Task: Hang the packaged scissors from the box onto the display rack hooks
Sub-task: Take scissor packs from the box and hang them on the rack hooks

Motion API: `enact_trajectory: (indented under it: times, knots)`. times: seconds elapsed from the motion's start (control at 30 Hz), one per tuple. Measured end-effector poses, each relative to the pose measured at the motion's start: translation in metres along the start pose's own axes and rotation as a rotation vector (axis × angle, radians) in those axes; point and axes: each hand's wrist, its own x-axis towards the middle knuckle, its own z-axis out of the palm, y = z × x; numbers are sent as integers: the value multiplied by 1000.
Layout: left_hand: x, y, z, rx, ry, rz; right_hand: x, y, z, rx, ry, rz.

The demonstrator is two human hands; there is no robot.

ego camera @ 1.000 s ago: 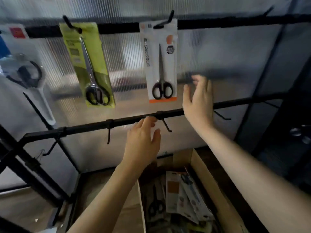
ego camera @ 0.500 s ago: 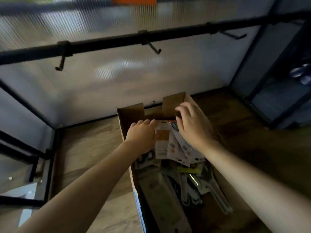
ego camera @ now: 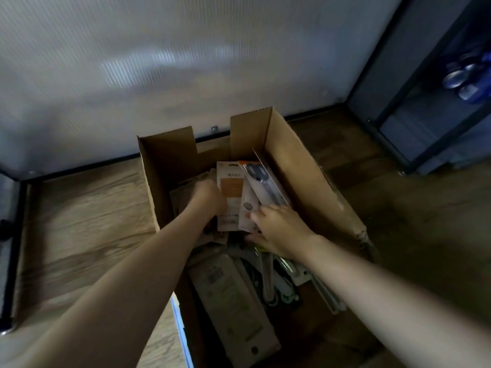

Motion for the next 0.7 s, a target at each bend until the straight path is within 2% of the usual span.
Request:
enact_trajectory:
  times: [0.13,0.27,0.57,0.7]
  knots:
    - [2,5,6,-335,-19,-82,-1,-2,6,-8,17,30]
    - [-2,11,9,-570,-58,-134,-2,-1,10,69,59,77]
    - [-18,24,0,-916,-96,-260,-8,-1,8,57,205,204]
    - [-33,22,-12,-999,-166,-270,-7,-7,-9,70,229,245]
